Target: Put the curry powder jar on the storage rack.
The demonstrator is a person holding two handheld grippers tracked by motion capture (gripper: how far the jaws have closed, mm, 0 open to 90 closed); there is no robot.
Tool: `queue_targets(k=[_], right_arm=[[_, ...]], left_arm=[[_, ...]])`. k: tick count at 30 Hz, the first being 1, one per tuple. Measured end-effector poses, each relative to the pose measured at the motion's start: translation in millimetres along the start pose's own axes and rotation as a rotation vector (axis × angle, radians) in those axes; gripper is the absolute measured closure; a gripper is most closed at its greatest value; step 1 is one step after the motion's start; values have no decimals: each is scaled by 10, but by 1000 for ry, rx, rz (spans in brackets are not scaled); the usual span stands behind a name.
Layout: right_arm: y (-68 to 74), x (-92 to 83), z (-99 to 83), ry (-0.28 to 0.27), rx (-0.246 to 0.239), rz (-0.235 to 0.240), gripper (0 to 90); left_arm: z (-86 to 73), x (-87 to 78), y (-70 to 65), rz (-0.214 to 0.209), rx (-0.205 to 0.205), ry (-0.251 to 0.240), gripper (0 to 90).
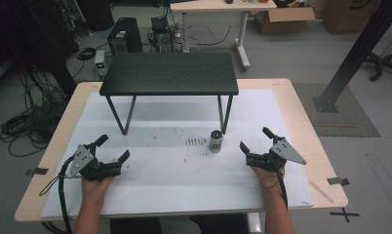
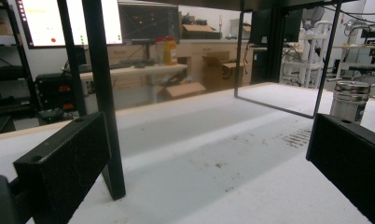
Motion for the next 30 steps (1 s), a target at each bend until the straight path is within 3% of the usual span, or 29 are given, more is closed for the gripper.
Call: queue_targets(k=[22, 30], right_arm=[[-11, 2, 2, 0, 10, 0, 0], [-40, -7, 47, 3, 50, 16, 0]], left_arm=[[1, 0, 0, 0, -1, -1, 2], [1, 1, -1, 1, 1, -1, 2]])
Point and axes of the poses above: each handheld gripper's, and its own axes: x roughly forward along the jaws, z roughly out of its top, y roughly to its left, the point moved 4 cm from there along x, roughly forward along the jaws, and after that the axes turned 4 degrees about z, right-handed, at the moved point
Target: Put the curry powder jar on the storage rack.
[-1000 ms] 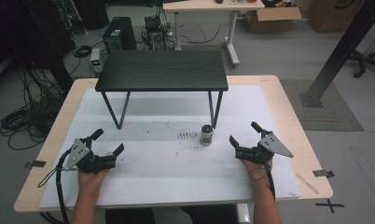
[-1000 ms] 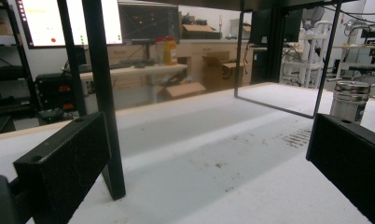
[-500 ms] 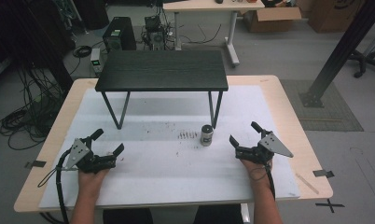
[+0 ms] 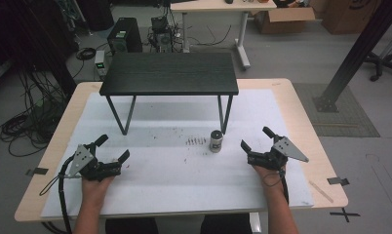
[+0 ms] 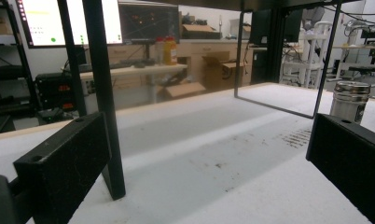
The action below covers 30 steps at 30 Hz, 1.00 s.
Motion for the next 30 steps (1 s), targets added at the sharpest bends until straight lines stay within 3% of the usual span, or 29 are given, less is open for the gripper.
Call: queue_targets(k=[9, 30], right_arm=[[12, 15, 186, -11, 6, 55, 0], [151, 288, 338, 79, 32, 195, 0]], left_arm=[[0, 1, 1, 0, -2, 0, 2], [0, 1, 4, -1, -4, -1, 2]])
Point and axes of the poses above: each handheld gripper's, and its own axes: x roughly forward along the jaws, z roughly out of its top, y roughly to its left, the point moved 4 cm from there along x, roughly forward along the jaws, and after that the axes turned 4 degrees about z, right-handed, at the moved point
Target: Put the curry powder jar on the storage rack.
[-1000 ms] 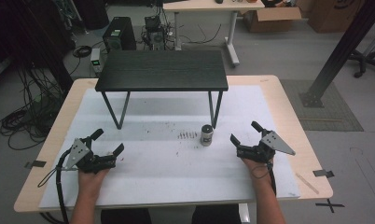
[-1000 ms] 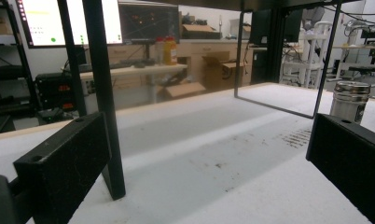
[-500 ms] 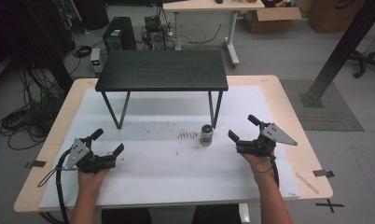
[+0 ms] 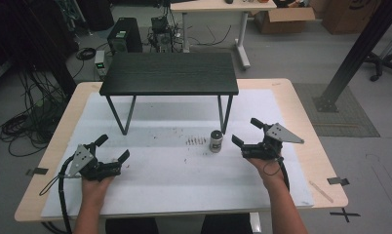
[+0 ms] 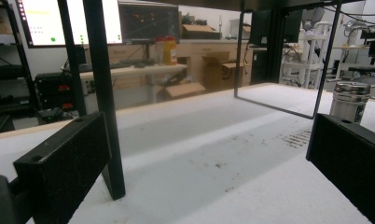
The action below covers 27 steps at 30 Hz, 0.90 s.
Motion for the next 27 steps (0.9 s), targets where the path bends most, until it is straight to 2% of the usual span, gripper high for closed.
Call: queue_targets(k=[3, 9, 14, 27], right_arm=[[37, 79, -14, 36, -3, 29, 0], [92, 181, -27, 67, -10, 69, 0], [128, 276, -66, 116, -7, 108, 0], [174, 452, -134, 190, -5, 144, 0]], left_arm=[[0, -1, 1, 0, 0, 1, 2], [0, -1, 1, -1, 0, 0, 2], [0, -1, 2, -1, -1, 0, 2], [0, -2, 0, 0, -1, 1, 2]])
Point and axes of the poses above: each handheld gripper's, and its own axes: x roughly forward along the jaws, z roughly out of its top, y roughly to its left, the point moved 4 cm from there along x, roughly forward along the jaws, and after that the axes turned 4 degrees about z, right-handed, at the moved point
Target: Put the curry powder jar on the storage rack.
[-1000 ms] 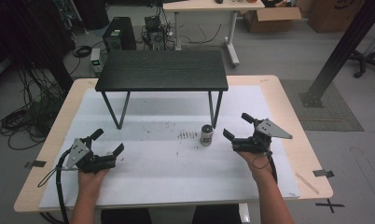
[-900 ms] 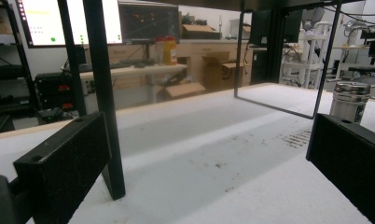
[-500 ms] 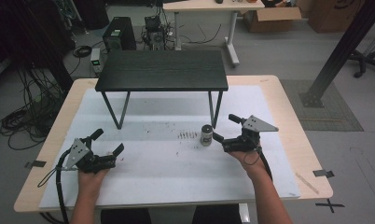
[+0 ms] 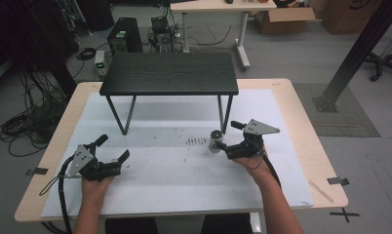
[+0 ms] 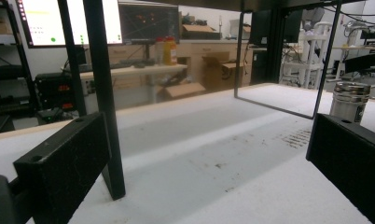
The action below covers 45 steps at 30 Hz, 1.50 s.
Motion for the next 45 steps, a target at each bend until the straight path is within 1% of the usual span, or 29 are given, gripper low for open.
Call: queue_targets(k=[1, 3, 5, 8, 9, 11, 13, 14, 17, 21, 23, 25, 26, 28, 29, 31, 32, 33, 35, 36, 37, 42, 45], right_arm=[[2, 32, -15, 15, 3, 4, 0], [4, 48, -22, 22, 5, 7, 0], [9, 90, -44, 44, 7, 14, 2], [8, 112, -55, 53, 10, 17, 5], [5, 129, -69, 67, 15, 19, 11], [1, 137, -77, 74, 19, 20, 13], [-7, 157, -100, 95, 29, 22, 21], [-7, 157, -100, 95, 29, 22, 21], [-15, 183, -126, 117, 35, 22, 30], [-22, 200, -139, 127, 42, 23, 47], [-28, 212, -154, 142, 50, 24, 78], [-32, 216, -157, 146, 52, 22, 92], [-38, 219, -164, 153, 58, 19, 120], [-39, 221, -166, 155, 62, 18, 132], [-40, 223, -168, 157, 65, 17, 158], [-39, 225, -168, 158, 64, 17, 173], [-37, 227, -168, 160, 62, 15, 191], [-33, 230, -169, 165, 61, 13, 228], [-33, 233, -171, 165, 59, 12, 257], [-33, 233, -171, 165, 59, 12, 257], [-30, 237, -176, 169, 59, 10, 289], [-20, 251, -185, 175, 52, 14, 332], [-12, 262, -191, 180, 49, 14, 375]], left_arm=[[0, 0, 0, 0, 0, 0, 2], [0, 0, 0, 0, 0, 0, 2], [0, 0, 1, 0, -1, 0, 2], [0, 0, 2, 0, -1, 0, 2], [0, 0, 2, 0, -1, 0, 3], [0, 0, 2, 0, -1, 0, 2], [0, 0, 2, 0, -1, 0, 2], [0, 0, 2, 0, -1, 0, 2], [0, 0, 2, -1, -1, 0, 2], [0, 0, 3, -1, -1, 0, 2], [0, 0, 3, -1, -1, 0, 2], [0, 0, 3, -1, -1, -1, 2], [0, 0, 3, -1, -1, 0, 2], [0, 0, 3, -1, -1, -1, 2], [0, 0, 3, -1, -1, -1, 2], [0, 0, 3, -1, -1, 0, 2], [0, 0, 3, -1, -1, 0, 2], [0, -1, 3, -1, -1, 0, 2], [0, -1, 3, -1, -1, 0, 2], [0, -1, 3, -1, -1, 0, 2], [0, -1, 3, -1, -1, 0, 2], [0, -1, 3, -1, -1, 0, 2], [0, -1, 4, -1, -2, 0, 2]])
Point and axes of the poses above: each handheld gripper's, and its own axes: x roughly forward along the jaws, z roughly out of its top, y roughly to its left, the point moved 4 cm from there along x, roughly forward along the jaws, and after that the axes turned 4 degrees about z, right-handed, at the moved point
